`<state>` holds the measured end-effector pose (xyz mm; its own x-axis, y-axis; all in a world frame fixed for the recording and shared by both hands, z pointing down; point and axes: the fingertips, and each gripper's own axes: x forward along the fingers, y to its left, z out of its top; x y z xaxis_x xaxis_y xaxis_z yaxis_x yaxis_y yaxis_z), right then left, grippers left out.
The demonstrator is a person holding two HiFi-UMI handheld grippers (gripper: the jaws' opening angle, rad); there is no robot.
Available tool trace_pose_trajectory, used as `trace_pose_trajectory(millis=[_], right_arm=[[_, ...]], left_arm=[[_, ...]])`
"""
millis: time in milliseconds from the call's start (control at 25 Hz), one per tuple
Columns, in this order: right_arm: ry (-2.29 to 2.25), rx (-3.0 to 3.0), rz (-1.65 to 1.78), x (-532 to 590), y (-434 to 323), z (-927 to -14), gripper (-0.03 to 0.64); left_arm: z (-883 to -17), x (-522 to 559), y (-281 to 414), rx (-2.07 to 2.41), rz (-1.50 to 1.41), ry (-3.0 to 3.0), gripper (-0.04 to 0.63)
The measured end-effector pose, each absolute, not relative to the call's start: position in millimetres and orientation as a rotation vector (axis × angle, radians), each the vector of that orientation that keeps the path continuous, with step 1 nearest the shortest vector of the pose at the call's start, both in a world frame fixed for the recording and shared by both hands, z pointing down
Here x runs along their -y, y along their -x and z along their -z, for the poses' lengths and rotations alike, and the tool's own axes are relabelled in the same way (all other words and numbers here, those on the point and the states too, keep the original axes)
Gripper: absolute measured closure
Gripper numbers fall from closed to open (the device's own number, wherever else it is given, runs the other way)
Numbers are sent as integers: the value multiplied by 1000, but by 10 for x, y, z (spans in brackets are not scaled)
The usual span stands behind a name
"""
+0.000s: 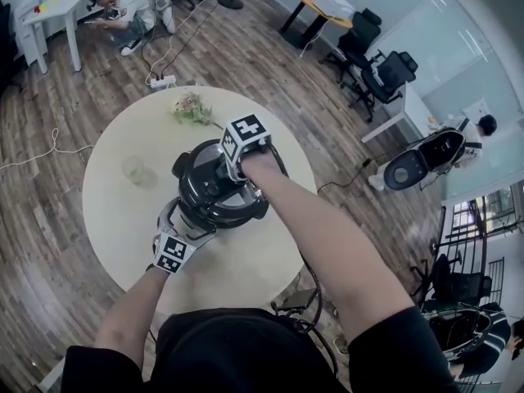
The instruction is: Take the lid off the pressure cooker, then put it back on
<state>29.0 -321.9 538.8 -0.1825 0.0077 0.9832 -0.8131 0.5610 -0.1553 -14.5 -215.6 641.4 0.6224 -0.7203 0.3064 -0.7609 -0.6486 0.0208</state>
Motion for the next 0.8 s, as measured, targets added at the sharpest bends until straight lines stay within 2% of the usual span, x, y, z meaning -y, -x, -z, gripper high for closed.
trace_pose_trajectory(millis=[800], right_arm=[[-688,1596,-686,3032,-207,-5589,331]], left_arm=[[-6440,2124,162,1238,-416,-2688,5]])
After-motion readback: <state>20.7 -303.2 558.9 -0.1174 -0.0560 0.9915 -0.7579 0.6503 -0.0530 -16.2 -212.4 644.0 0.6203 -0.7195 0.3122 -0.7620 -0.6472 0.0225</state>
